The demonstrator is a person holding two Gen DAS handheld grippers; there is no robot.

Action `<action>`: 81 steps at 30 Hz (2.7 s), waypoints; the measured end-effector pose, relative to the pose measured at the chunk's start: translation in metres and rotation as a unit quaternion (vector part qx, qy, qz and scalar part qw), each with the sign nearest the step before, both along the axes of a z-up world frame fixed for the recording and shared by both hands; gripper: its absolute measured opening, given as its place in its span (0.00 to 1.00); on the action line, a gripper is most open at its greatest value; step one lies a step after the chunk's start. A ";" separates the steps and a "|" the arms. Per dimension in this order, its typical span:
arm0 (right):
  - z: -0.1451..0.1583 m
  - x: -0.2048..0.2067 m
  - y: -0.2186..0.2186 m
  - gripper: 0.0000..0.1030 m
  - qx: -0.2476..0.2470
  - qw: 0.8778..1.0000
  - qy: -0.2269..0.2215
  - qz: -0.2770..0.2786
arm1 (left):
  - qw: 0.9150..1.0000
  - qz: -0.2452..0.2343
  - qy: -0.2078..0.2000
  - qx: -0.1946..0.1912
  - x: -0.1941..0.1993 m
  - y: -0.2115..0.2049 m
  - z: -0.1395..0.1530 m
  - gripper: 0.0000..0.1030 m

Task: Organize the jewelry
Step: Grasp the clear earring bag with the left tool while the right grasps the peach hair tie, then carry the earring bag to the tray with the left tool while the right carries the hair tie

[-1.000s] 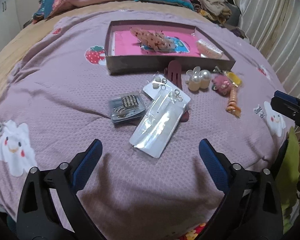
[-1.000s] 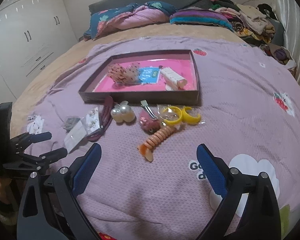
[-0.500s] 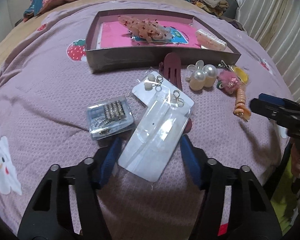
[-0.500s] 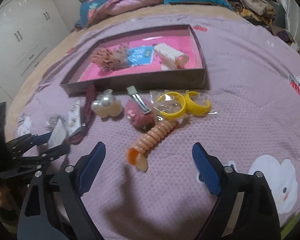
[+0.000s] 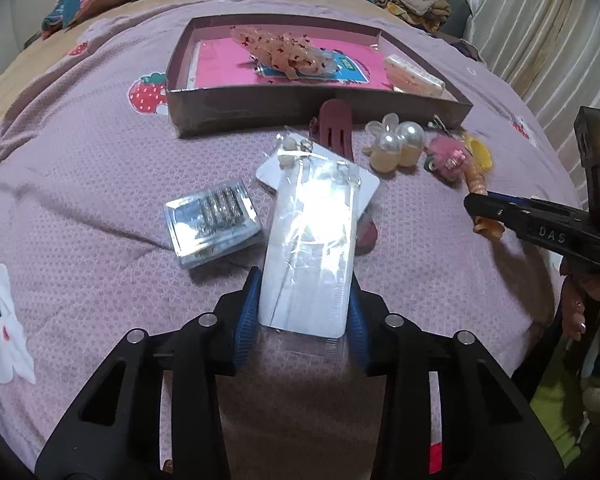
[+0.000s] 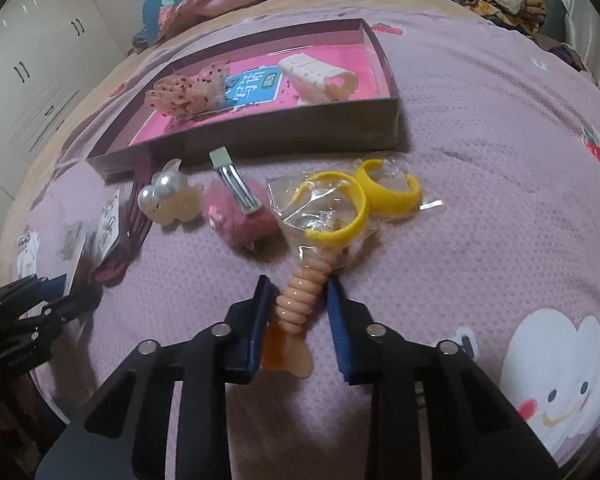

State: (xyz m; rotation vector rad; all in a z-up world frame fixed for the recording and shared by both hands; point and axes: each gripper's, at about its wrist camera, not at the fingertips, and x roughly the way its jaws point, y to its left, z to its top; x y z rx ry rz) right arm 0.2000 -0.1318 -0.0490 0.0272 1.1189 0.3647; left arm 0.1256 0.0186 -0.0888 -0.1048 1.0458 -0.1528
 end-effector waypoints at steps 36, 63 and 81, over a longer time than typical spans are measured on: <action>0.087 -0.063 -0.027 0.18 0.061 0.994 -0.086 0.032 | 0.999 0.004 -0.048 -0.014 -0.040 -0.006 0.054 0.27; 0.147 -0.028 0.005 0.18 0.096 0.983 -0.140 0.072 | 0.994 0.011 -0.111 -0.008 0.006 0.008 0.121 0.27; 0.185 0.021 0.019 0.18 0.085 0.977 -0.180 0.073 | 0.990 0.013 -0.141 0.000 0.064 0.016 0.159 0.27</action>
